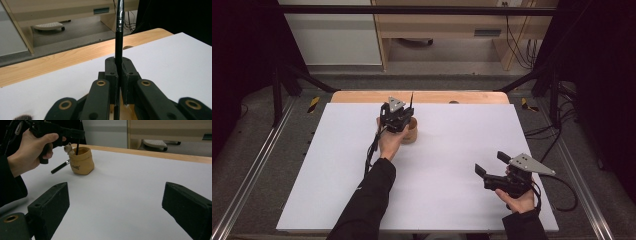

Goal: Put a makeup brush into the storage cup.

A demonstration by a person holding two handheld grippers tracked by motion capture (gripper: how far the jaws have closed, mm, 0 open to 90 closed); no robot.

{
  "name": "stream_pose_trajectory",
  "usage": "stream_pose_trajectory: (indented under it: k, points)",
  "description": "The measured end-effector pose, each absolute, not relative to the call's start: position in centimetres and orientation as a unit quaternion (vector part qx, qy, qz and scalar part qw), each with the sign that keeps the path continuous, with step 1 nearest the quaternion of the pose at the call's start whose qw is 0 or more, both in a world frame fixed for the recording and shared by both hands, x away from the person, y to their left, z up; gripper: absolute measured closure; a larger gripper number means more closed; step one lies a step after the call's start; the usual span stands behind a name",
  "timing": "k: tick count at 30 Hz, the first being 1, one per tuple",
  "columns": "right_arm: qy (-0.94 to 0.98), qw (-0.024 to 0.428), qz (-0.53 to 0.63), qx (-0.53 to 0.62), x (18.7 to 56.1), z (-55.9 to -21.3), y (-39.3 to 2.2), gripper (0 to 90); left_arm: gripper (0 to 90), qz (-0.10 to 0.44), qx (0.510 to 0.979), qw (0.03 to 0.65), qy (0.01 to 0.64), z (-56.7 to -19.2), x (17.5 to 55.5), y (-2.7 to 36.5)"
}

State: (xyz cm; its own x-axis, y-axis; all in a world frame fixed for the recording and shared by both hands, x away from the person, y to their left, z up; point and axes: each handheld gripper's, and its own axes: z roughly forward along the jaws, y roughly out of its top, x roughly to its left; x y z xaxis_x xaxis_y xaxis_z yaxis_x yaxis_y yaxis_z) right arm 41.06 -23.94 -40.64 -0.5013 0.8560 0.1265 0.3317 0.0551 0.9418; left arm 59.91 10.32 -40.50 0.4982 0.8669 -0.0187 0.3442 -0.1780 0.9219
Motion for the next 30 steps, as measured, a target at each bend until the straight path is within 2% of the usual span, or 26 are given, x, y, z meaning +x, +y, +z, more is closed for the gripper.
stream_pose_trajectory:
  k: [26,30]
  points:
    - [0.686,0.247,0.533,0.430,41.0,-40.6,-23.6,8.1,84.3,0.268,0.736,0.456,0.422,-41.8,59.0,10.8]
    - [0.686,0.246,0.533,0.429,41.0,-40.6,-23.6,8.1,81.2,0.260,0.738,0.460,0.420,-41.6,58.6,11.0]
